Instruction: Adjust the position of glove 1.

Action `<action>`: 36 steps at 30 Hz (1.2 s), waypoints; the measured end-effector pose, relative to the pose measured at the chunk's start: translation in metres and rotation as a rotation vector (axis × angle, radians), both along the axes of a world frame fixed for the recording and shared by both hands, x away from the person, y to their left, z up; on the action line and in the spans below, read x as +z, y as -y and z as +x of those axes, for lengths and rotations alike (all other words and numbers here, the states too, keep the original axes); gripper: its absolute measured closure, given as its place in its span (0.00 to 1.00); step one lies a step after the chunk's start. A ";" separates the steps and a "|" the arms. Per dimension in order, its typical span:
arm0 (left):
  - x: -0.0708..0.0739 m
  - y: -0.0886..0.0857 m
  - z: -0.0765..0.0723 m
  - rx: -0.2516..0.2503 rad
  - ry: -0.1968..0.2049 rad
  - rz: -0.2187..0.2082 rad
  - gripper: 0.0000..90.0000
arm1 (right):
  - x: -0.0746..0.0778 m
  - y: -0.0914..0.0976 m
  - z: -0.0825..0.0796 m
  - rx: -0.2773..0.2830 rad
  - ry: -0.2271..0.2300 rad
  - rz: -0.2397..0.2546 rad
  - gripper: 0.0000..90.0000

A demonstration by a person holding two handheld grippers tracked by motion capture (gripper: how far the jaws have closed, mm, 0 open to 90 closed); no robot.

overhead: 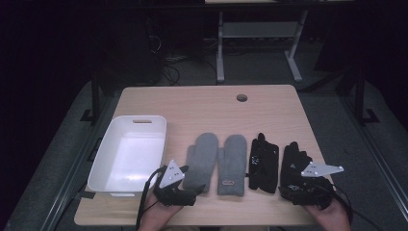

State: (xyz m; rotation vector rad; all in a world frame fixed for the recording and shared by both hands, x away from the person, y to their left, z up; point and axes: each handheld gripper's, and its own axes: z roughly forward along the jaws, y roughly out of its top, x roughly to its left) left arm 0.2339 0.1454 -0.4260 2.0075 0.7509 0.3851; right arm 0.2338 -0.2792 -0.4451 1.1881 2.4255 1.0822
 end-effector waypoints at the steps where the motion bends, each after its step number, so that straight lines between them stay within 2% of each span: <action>1: 0.000 0.001 0.000 0.000 0.003 0.000 0.19 | 0.000 0.000 0.001 0.009 0.003 -0.004 0.28; 9: 0.000 -0.002 0.000 -0.001 0.000 0.000 0.19 | 0.007 -0.008 0.000 0.033 0.006 0.014 0.27; 13: 0.002 -0.004 0.000 0.001 0.001 -0.005 0.19 | 0.016 -0.016 0.004 0.058 0.029 0.011 0.27; 20: 0.004 -0.006 -0.001 0.005 0.006 -0.011 0.19 | 0.030 -0.026 0.011 0.093 0.036 0.010 0.27; 23: 0.005 -0.006 -0.002 0.007 0.013 -0.014 0.19 | 0.038 -0.036 0.016 0.128 0.046 -0.003 0.27; 30: 0.006 -0.006 -0.002 0.005 0.012 -0.011 0.19 | 0.046 -0.051 0.027 0.163 0.029 -0.013 0.26; 31: 0.006 -0.006 -0.002 0.006 0.013 -0.013 0.19 | 0.048 -0.055 0.030 0.173 0.015 -0.015 0.25; 32: 0.006 -0.006 -0.003 0.005 0.013 -0.013 0.19 | 0.049 -0.057 0.033 0.183 0.025 -0.021 0.25; 33: 0.005 -0.006 -0.003 0.005 0.012 -0.012 0.19 | 0.050 -0.059 0.034 0.182 0.012 -0.020 0.25; 36: 0.006 -0.007 -0.002 0.005 0.013 -0.013 0.19 | 0.053 -0.064 0.039 0.199 0.016 -0.032 0.25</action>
